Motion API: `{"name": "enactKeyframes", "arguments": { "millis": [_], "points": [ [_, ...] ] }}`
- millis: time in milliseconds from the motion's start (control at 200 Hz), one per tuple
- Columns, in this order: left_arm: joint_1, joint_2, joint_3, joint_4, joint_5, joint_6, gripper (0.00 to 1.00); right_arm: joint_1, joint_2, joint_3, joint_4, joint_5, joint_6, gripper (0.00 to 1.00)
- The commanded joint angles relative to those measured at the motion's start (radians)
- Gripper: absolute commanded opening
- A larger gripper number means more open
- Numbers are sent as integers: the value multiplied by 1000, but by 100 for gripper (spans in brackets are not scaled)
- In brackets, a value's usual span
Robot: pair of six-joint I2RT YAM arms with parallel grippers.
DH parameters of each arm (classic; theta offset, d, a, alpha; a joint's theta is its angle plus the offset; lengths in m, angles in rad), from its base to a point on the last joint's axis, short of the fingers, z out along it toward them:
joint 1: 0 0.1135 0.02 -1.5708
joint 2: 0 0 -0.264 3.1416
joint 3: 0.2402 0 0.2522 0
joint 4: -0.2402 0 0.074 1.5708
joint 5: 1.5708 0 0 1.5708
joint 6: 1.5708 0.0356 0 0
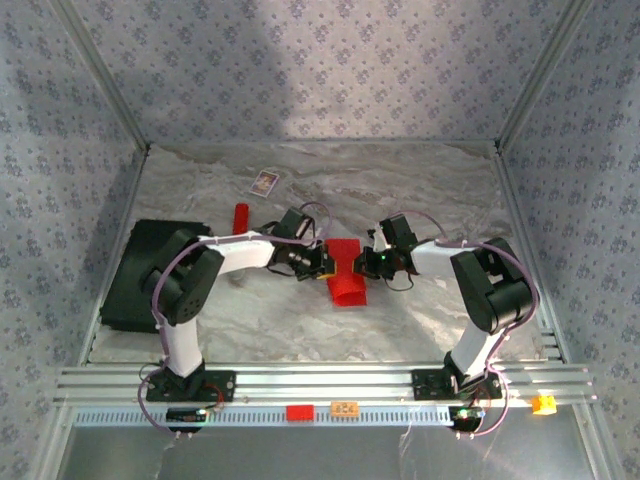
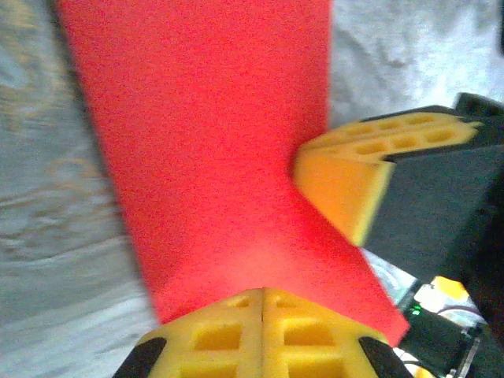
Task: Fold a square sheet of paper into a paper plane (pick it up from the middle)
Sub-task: First fold the square sheet of paper in half at the center of the table.
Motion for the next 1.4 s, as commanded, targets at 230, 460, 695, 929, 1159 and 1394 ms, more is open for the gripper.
{"name": "enactKeyframes", "arguments": {
  "millis": [230, 460, 695, 929, 1159, 1394],
  "points": [
    [-51, 31, -92, 104, 41, -91, 0, -6, 13, -50, -132, 89, 10, 0],
    [-54, 37, -188, 47, -37, 8, 0, -7, 22, -54, -121, 89, 14, 0],
    [-57, -28, -201, 79, -33, 0, 0, -7, 30, -55, -116, 88, 16, 0],
    [-66, -79, -157, 140, 22, -83, 0, -7, 29, -54, -120, 88, 17, 0],
    [-85, -33, -188, 189, 58, -101, 1, -9, 29, -59, -118, 90, 17, 0],
    [-89, -14, -242, 123, 16, -38, 0, -11, 42, -58, -112, 89, 16, 0]
  ]
}}
